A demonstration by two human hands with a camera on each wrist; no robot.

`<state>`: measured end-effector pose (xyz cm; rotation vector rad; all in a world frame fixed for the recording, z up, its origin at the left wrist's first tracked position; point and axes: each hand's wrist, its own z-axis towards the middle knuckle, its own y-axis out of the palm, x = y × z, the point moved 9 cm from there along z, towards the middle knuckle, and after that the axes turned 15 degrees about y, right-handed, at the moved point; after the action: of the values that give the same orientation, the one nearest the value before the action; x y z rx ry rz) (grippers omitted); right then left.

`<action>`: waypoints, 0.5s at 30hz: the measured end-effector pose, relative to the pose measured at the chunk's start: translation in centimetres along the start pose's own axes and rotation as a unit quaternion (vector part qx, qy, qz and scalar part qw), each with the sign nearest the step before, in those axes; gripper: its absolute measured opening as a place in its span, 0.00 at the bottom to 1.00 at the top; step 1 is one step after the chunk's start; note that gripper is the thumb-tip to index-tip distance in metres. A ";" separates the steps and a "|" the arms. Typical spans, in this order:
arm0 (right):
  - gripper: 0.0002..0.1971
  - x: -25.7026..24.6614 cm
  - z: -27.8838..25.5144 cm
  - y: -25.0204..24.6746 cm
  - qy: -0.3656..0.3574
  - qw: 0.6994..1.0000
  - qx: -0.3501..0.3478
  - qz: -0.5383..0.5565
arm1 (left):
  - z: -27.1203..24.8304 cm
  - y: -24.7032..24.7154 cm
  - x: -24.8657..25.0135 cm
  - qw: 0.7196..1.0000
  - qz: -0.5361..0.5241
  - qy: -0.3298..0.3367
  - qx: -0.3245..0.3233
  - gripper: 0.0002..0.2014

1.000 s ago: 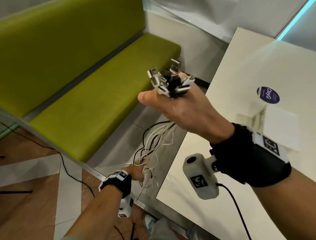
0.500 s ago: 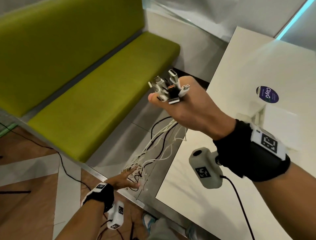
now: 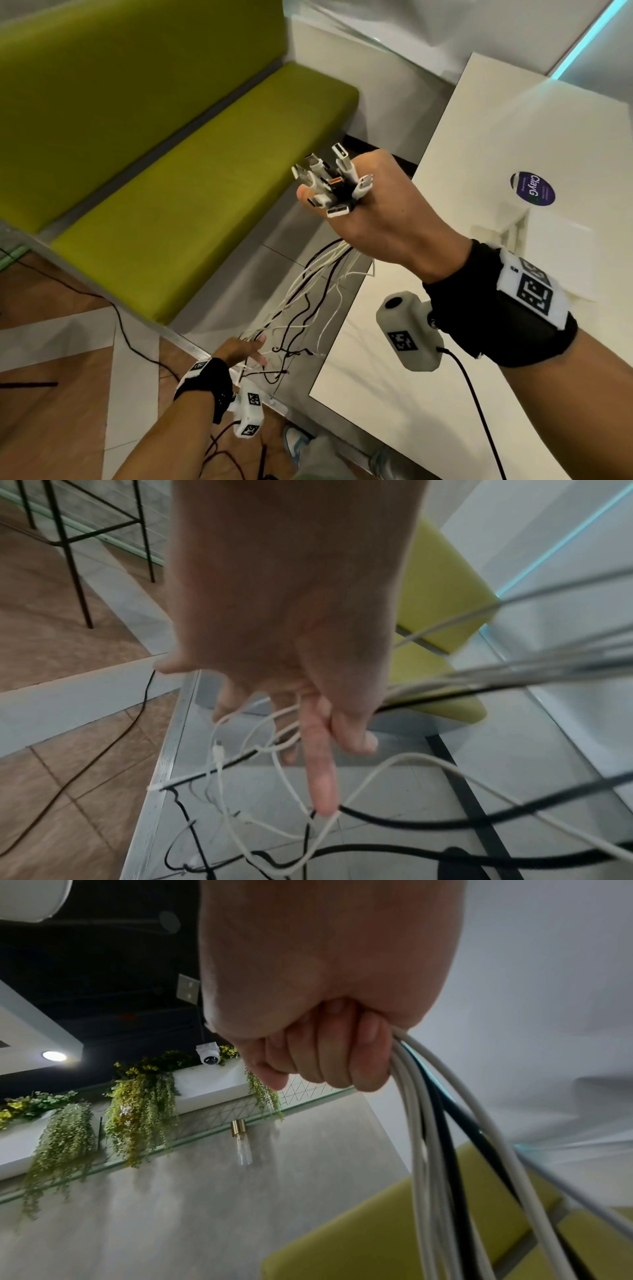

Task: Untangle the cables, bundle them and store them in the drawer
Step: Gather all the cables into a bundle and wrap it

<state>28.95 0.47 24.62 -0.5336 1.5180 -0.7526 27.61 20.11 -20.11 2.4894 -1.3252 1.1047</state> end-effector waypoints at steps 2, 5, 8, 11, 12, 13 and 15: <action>0.21 0.0 0.1 -0.6 -0.009 1.000 0.013 -0.001 | 0.4 -0.1 0.0 1.000 0.007 -0.005 0.019 0.25; 0.18 -0.2 0.0 -1.7 -0.017 0.999 0.037 0.001 | 0.3 -0.1 0.8 0.999 -0.002 -0.007 0.034 0.29; 0.19 -0.8 -0.4 -2.4 -0.025 0.998 0.051 -0.004 | 0.7 0.7 2.2 0.999 -0.040 0.007 -0.005 0.25; 0.20 -1.5 -0.7 -2.7 -0.045 0.998 0.054 -0.004 | 0.4 1.1 3.1 1.000 -0.011 -0.005 -0.025 0.24; 0.20 -1.7 -0.8 -2.8 -0.049 0.997 0.053 -0.002 | 0.7 1.0 2.9 1.000 -0.003 -0.012 -0.015 0.24; 0.20 -1.9 -0.8 -2.8 -0.054 0.997 0.052 -0.003 | 0.6 0.9 2.9 1.000 0.006 -0.017 -0.004 0.25; 0.20 -2.3 -0.9 -2.8 -0.060 0.997 0.054 -0.012 | 0.6 1.5 3.2 1.000 -0.022 -0.009 -0.002 0.22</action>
<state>28.01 0.44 28.23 -0.5070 1.3545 -0.8018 27.96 16.84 -18.84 2.5181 -1.2688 1.0712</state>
